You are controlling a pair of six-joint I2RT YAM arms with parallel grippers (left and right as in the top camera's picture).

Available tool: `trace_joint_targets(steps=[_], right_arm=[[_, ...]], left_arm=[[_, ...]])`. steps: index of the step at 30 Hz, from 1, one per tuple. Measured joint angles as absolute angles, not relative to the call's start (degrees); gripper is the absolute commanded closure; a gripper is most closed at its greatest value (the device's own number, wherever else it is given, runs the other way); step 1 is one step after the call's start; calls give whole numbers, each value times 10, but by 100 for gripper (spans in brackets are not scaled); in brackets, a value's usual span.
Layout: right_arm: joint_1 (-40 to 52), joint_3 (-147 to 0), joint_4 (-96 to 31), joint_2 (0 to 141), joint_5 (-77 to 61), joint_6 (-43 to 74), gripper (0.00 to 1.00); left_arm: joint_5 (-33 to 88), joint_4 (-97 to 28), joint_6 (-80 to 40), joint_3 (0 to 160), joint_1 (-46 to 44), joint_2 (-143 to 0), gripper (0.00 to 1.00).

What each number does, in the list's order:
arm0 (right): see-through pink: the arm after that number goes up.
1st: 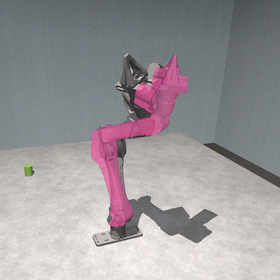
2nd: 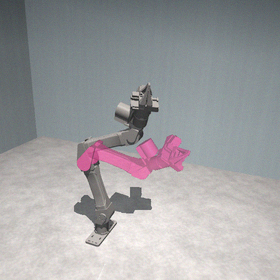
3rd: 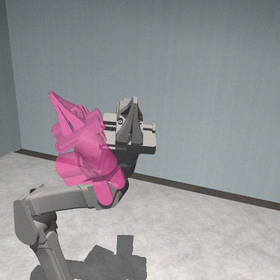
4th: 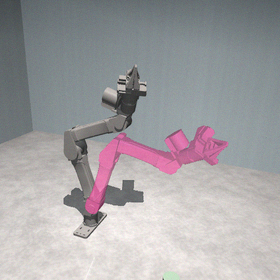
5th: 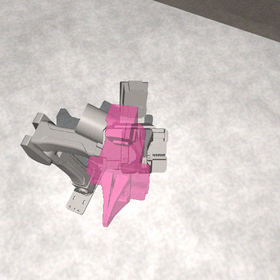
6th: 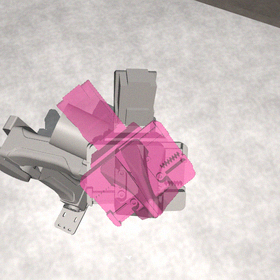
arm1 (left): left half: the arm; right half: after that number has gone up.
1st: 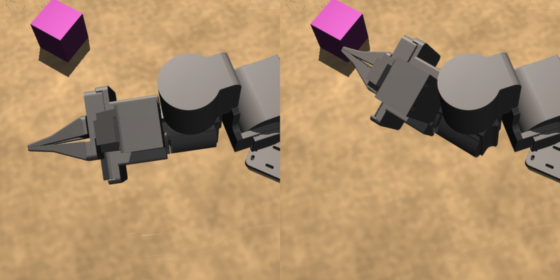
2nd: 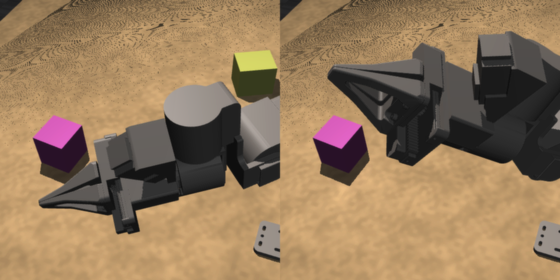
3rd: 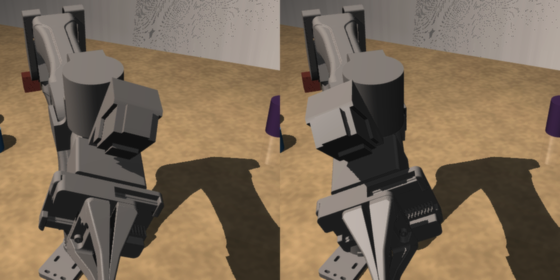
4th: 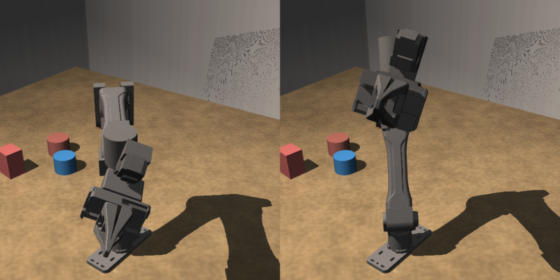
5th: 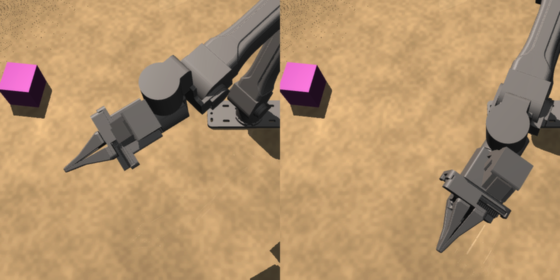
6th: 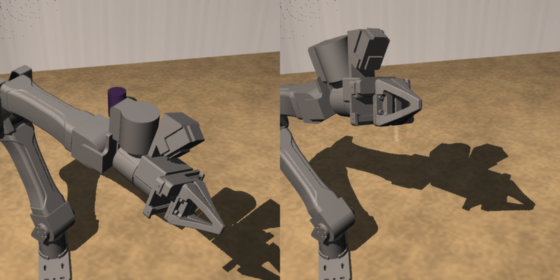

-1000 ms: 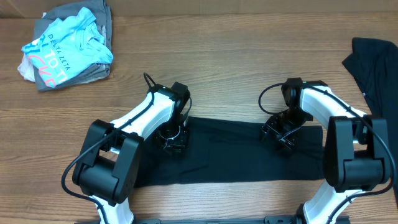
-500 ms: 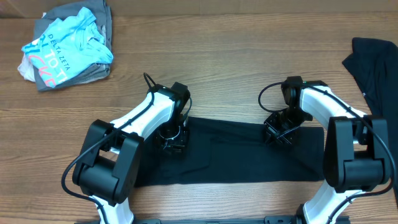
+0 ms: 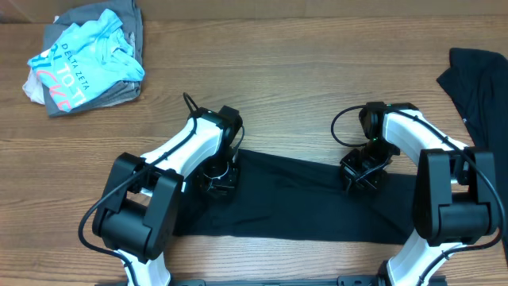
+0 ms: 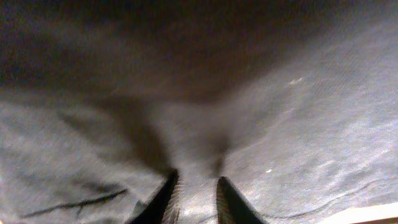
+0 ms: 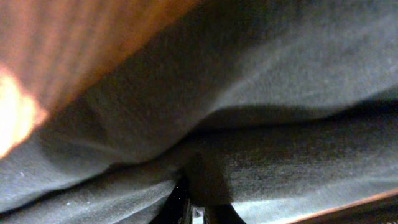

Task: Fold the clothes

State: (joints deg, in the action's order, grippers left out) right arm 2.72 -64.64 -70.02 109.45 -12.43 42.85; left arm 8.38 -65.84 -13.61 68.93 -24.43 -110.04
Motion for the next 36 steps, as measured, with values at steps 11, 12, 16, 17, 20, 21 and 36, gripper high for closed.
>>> trace_joint_targets(steps=[11, 12, 16, 17, 20, 21, 36], right_arm=[[47, -646, -756, 1094, -127, 411, 94], [58, -646, -757, 1094, -127, 409, 94], [94, -646, -756, 1094, -130, 408, 94], [102, -646, -756, 1094, -131, 408, 94], [123, -646, -755, 1094, -131, 408, 93], [130, -646, -755, 1094, -131, 408, 93], [135, -646, -782, 1094, -42, 439, 63]], left_arm=[[72, -662, -136, 689, -184, -1100, 94], [72, -662, -136, 689, -178, -1100, 85], [72, -666, -136, 689, -161, -1100, 59], [72, -666, -133, 689, -159, -1100, 48], [72, -666, -134, 689, -159, -1100, 34], [72, -666, -134, 689, -159, -1100, 34], [75, -661, -133, 689, -159, -1100, 15]])
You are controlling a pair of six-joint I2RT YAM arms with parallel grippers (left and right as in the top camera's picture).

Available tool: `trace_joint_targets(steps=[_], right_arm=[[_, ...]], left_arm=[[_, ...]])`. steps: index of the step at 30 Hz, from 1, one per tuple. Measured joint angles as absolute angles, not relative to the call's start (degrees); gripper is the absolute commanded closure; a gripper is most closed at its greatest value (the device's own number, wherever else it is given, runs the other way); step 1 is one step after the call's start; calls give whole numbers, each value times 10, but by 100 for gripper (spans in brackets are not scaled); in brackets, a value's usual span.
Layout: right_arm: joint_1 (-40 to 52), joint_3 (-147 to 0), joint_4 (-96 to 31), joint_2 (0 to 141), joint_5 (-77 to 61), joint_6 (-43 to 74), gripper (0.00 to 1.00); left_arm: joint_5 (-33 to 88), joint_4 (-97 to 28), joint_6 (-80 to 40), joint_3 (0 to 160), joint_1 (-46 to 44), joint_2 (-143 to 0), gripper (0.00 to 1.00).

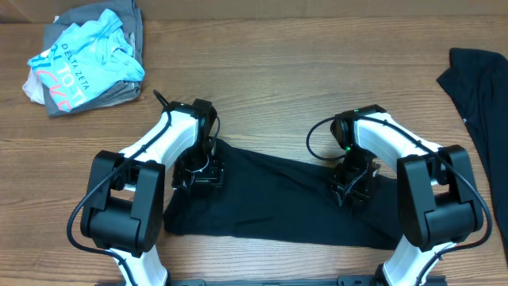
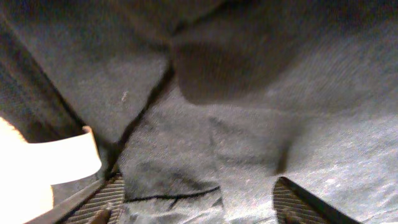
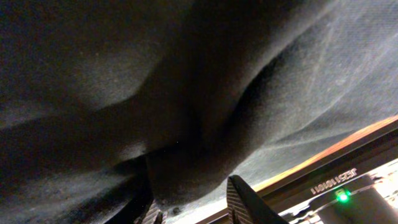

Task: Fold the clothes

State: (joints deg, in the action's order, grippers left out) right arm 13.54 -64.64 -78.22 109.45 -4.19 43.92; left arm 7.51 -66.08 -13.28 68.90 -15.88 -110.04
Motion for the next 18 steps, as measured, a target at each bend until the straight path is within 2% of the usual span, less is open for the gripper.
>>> trace_joint_targets(steps=[6, 7, 8, 9, 18], right_arm=[[135, -649, -789, 1094, -37, 426, 60], [135, -653, -791, 1094, -36, 424, 28], [135, -655, -792, 1094, -36, 421, 5], [135, -659, -793, 1094, -37, 416, 0], [135, -701, -797, 1089, -75, 345, 0]], left_arm=[[100, -650, -126, 689, -159, -1100, 9], [103, -648, -124, 689, -159, -1100, 9], [105, -646, -121, 689, -159, -1100, 9], [106, -644, -121, 689, -159, -1100, 9], [115, -599, -121, 689, -159, -1100, 18]])
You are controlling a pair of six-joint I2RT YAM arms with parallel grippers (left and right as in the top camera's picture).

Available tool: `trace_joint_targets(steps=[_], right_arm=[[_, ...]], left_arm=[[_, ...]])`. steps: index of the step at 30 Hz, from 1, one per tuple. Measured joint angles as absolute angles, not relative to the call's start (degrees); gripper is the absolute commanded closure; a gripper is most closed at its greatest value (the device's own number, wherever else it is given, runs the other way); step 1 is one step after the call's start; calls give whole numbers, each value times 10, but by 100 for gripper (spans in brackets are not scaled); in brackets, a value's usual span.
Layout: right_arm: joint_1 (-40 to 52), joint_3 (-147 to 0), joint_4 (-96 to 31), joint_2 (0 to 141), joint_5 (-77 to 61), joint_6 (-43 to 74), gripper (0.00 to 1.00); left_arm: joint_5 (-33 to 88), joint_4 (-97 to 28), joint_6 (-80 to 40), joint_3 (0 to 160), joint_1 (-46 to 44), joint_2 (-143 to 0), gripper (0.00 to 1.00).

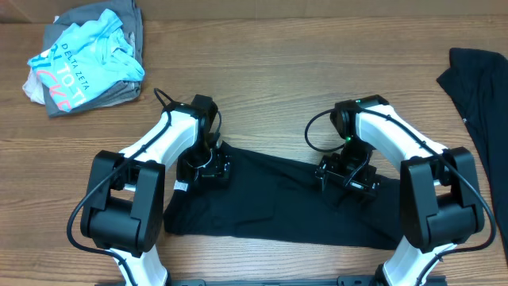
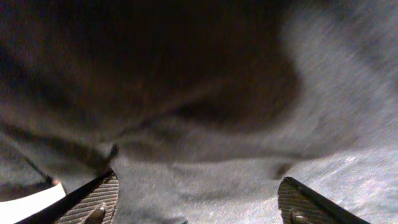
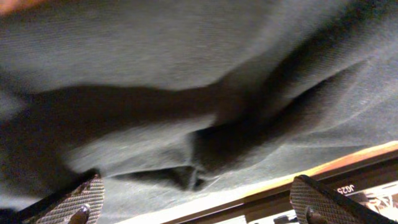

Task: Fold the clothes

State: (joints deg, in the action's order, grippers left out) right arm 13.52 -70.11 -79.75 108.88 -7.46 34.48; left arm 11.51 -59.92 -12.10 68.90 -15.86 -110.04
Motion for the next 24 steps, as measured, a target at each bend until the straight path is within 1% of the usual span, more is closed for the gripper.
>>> trace_joint_targets(steps=[9, 13, 18, 19, 21, 23, 24], right_arm=[[135, -715, -788, 1088, -86, 331, 0], [135, -715, -785, 1088, -87, 330, 0], [135, -715, -776, 1088, -88, 329, 0], [135, -716, -775, 1088, -88, 329, 0], [135, -716, -774, 1088, -88, 330, 0], [135, -716, -773, 1088, -88, 330, 0], [135, -716, -772, 1088, -88, 330, 0]], left_arm=[[120, -559, -121, 689, -159, -1100, 30], [120, -545, -121, 689, -159, -1100, 34], [120, -530, -121, 689, -159, -1100, 36], [119, -527, -121, 689, -159, -1100, 39], [117, -522, -122, 689, -159, -1100, 48], [116, -516, -124, 689, -159, -1100, 62], [116, -515, -124, 689, -159, -1100, 73]])
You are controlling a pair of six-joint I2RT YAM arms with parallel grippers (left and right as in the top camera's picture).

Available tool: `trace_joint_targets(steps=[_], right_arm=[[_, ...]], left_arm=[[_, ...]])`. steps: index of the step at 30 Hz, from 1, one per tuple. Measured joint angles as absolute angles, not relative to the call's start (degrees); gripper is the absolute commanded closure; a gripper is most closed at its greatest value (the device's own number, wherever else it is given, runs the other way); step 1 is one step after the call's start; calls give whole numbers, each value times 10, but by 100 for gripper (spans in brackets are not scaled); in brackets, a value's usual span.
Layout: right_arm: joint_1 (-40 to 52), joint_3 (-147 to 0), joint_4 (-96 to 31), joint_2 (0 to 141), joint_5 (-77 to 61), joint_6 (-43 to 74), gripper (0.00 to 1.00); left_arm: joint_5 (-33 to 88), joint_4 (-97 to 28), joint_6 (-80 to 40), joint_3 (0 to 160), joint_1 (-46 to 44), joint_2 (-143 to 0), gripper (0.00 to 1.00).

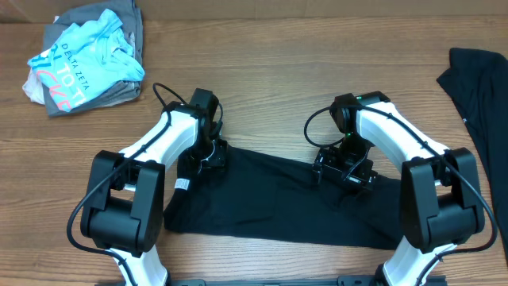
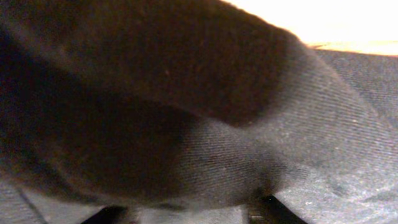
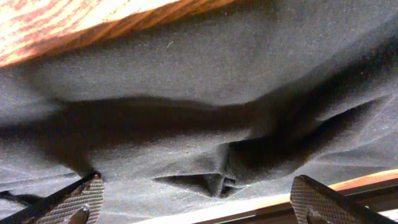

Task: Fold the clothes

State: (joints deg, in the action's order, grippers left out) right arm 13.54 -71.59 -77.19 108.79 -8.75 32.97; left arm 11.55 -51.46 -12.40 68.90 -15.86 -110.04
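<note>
A black garment [image 1: 270,202] lies as a long folded strip across the near half of the wooden table [image 1: 278,95]. My left gripper [image 1: 208,156] is low over its far left corner. In the left wrist view a hump of black cloth [image 2: 205,124] fills the picture, and the left gripper [image 2: 189,214] has its fingers apart on either side of that hump. My right gripper [image 1: 343,171] hovers over the far edge right of the middle. It [image 3: 199,202] is wide open above a small pucker in the cloth [image 3: 217,183], holding nothing.
A pile of clothes [image 1: 83,59], teal shirt on grey, sits at the far left corner. Another black cloth [image 1: 480,87] hangs over the right edge. The table's near edge [image 3: 261,208] shows just beyond the garment.
My left gripper has shifted a little toward the garment's far left corner, and a hump of cloth now rises between its fingers. The right gripper stays open in nearly the same place.
Both grippers were shut on the garment's far edge. Then the garment lay a little further left, the left gripper open and the right one partly open. After that both stood wide open above the cloth, and now the left one straddles a raised fold.
</note>
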Motion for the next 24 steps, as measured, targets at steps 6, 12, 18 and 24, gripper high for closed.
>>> trace_joint_targets(steps=[6, 12, 18, 24], right_arm=[[135, -716, -771, 1088, -88, 329, 0], [135, -716, -763, 1088, -88, 330, 0], [135, -716, -760, 1088, -88, 329, 0], [135, -716, -761, 1088, -88, 330, 0]], left_arm=[[113, -514, -121, 689, -159, -1100, 92], [97, -566, -121, 702, -156, -1100, 91], [84, -616, -121, 750, -148, -1100, 87], [73, -624, -121, 759, -145, -1100, 88]])
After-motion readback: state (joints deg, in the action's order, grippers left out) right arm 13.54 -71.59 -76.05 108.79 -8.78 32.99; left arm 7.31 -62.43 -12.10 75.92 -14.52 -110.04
